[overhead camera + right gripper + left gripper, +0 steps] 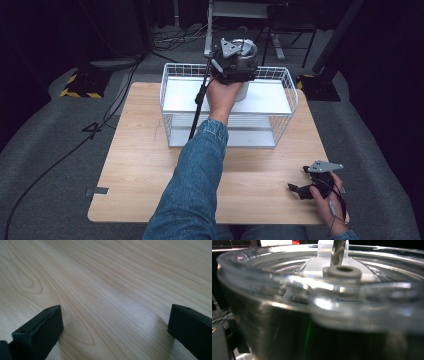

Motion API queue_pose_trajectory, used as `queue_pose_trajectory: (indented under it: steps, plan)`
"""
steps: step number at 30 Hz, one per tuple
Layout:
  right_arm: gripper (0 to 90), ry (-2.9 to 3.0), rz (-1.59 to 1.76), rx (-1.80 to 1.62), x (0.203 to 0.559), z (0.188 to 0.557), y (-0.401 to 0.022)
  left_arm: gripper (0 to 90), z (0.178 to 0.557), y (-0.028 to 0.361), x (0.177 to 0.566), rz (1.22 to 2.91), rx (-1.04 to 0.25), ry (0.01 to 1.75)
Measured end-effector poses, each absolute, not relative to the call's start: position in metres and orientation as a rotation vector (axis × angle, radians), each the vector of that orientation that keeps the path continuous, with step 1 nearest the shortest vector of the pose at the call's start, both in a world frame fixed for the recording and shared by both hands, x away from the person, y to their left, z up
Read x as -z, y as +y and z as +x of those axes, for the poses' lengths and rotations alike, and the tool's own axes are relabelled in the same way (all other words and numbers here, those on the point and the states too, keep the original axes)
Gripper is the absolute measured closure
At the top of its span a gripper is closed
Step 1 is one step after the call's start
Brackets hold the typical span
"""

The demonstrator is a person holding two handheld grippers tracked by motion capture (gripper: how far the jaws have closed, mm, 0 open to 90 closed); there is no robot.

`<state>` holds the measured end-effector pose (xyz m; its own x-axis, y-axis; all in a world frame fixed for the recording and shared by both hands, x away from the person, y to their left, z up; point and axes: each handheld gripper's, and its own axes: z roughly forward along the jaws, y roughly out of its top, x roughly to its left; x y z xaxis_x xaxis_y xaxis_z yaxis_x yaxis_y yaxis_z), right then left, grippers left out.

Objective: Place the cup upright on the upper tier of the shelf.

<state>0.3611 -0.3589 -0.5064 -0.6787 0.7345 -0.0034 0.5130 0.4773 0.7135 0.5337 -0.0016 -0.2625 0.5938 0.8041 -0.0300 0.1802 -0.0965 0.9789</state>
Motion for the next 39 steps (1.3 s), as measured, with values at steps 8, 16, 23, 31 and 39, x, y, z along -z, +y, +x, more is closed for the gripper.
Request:
queue_pose_trajectory:
  steps: [8,16,23,31,39]
  plan:
    - [0.3,2.419,1.058,-1.013,0.506,0.361,-0.359,3.5,0.534,-0.002,0.263,1.62,-0.641,0.844]
    - [0.3,2.419,1.056,-1.013,0.506,0.361,-0.359,0.0,0.537,-0.003,0.263,1.61,-0.611,0.871]
    - [0.3,2.425,1.05,-1.012,0.506,0.361,-0.359,0.0,0.531,0.001,0.261,1.63,-0.615,0.862]
    - [0.3,2.432,1.042,-1.013,0.506,0.364,-0.359,0.0,0.513,0.014,0.259,1.649,-0.631,0.84]
    - [0.3,2.43,1.042,-1.017,0.506,0.369,-0.356,0.0,0.492,0.036,0.248,1.636,-0.629,0.817]
